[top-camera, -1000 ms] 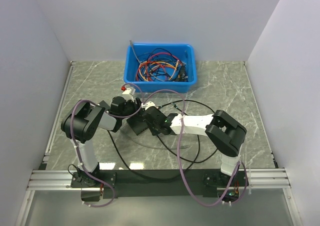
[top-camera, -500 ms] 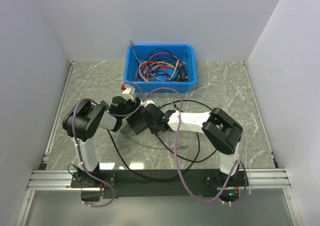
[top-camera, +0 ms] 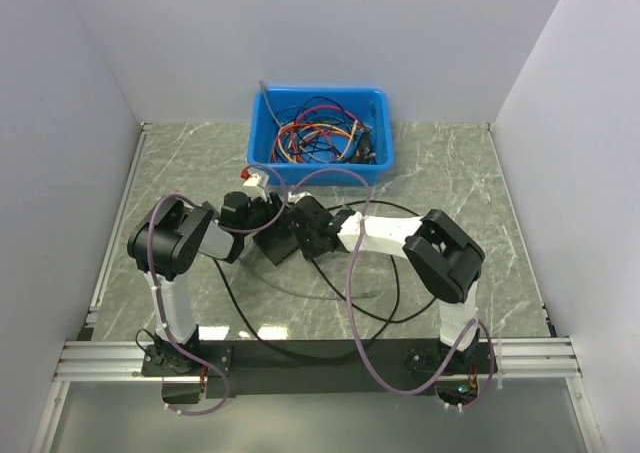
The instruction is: Insert the plug into the switch port
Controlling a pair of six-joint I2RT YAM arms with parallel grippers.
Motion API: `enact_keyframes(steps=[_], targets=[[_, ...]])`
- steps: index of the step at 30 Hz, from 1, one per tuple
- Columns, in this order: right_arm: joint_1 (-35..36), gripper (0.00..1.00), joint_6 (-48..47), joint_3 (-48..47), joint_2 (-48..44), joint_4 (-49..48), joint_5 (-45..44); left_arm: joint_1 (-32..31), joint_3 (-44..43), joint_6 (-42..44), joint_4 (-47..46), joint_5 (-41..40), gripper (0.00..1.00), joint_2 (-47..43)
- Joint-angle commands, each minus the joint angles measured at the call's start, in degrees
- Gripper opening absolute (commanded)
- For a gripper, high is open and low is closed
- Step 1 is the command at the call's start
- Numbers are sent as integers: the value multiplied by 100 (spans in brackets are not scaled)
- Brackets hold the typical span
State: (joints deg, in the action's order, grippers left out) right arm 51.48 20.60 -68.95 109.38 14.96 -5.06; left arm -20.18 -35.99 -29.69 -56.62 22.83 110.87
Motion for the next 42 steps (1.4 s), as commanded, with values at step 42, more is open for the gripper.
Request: enact_keyframes(steps=[42], targets=[[-446, 0, 76, -1904, 918, -2568, 76, -267, -58, -388, 1197, 749, 48, 585]])
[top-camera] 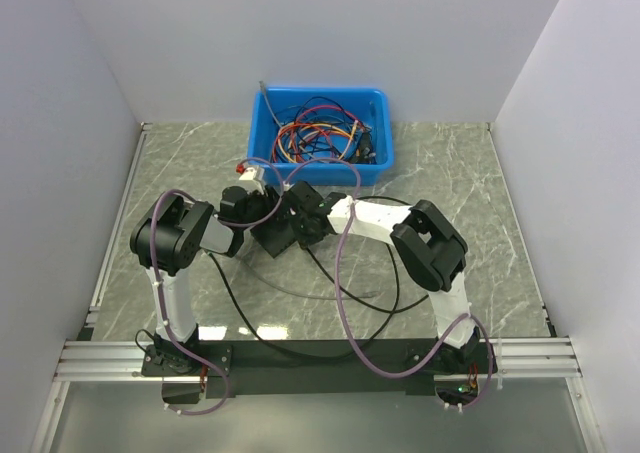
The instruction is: Insert the plug into the switch port
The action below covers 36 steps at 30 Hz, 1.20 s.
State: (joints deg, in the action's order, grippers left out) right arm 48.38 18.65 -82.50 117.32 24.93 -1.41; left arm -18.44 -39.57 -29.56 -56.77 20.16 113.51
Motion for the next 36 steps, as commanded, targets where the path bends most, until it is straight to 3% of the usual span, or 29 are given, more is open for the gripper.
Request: enact_keyframes(steps=[1, 18, 30, 32, 36], targets=[[-136, 0, 262, -496, 133, -3591, -307, -442, 310, -419, 1186, 1025, 48, 320], [-153, 0, 86, -1234, 2, -3556, -272, -442, 310, -401, 1195, 1007, 46, 329], [-145, 0, 253, -1401, 591, -3539, -158, -442, 301, -401, 1195, 1033, 45, 329], [-145, 4, 235, -1331, 503, -3591, -193, -442, 301, -410, 1195, 1025, 45, 338], [-145, 26, 165, -1129, 318, -3600, -246, -442, 292, -428, 1212, 1016, 45, 338]])
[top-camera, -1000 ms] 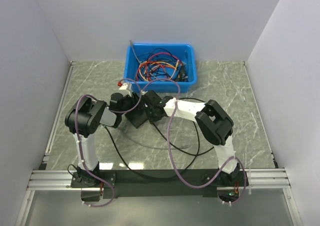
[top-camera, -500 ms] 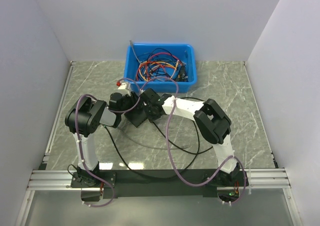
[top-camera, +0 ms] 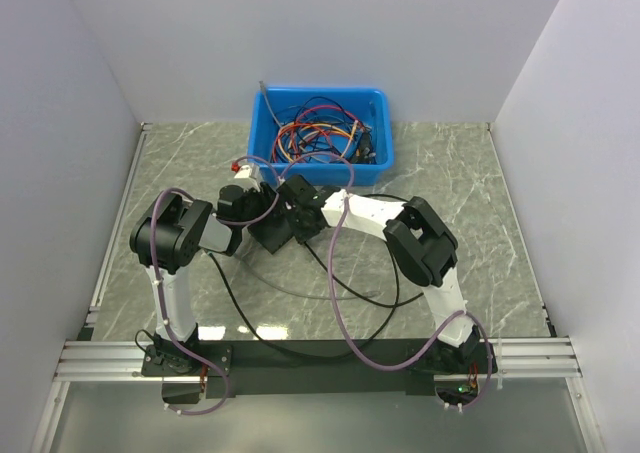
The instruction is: Insert the plug into the switch port
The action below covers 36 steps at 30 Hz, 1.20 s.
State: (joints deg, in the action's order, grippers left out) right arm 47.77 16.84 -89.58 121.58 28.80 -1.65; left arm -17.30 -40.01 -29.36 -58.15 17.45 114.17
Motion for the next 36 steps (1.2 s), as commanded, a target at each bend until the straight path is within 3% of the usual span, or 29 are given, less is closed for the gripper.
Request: enact_keyframes(steps=[1, 6, 17, 23, 36], targets=[[-92, 29, 346, -368, -143, -3987, -230, -555, 327, -456, 1368, 1252, 45, 264], [-83, 44, 320, 167, -406, -4057, -362, -555, 292, -491, 1517, 1068, 45, 220], [-57, 55, 408, 1092, -960, -4198, -529, -503, 274, -597, 1632, 804, 45, 220], [-40, 68, 452, 1496, -1233, -4277, -442, -450, 274, -641, 1614, 821, 45, 246], [101, 71, 460, 2172, -2067, -4286, -336, -371, 318, -737, 1491, 839, 45, 272]])
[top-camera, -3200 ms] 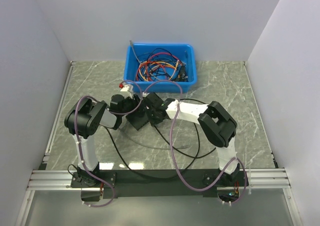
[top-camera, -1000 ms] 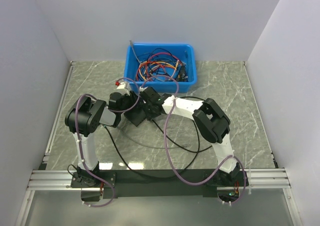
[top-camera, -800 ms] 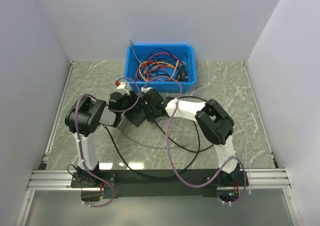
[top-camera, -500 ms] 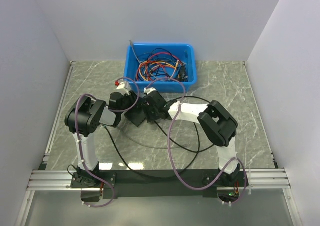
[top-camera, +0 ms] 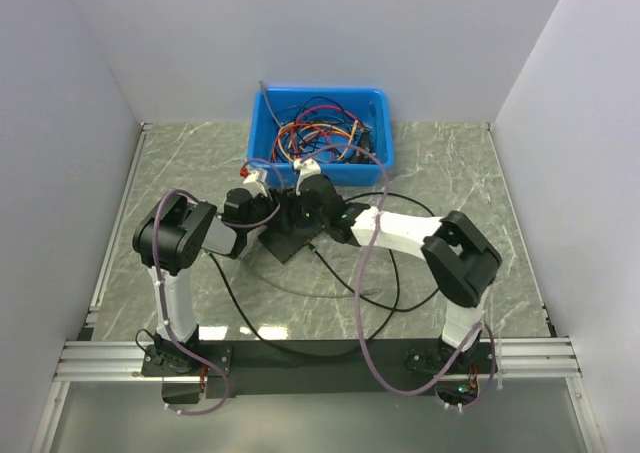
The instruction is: Insert the plug into the switch port
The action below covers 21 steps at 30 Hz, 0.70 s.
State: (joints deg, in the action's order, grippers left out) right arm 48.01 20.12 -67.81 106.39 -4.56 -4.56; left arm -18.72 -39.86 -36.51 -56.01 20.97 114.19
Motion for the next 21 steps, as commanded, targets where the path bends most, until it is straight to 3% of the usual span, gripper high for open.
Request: enact_keyframes(steps=[1, 21], targets=[[77, 71, 133, 39, -680, -933, -45, -211, 312, -40, 1259, 487, 45, 262], [183, 71, 168, 2078, -3070, -388, -862, -141, 628, -198, 1197, 101, 54, -300]])
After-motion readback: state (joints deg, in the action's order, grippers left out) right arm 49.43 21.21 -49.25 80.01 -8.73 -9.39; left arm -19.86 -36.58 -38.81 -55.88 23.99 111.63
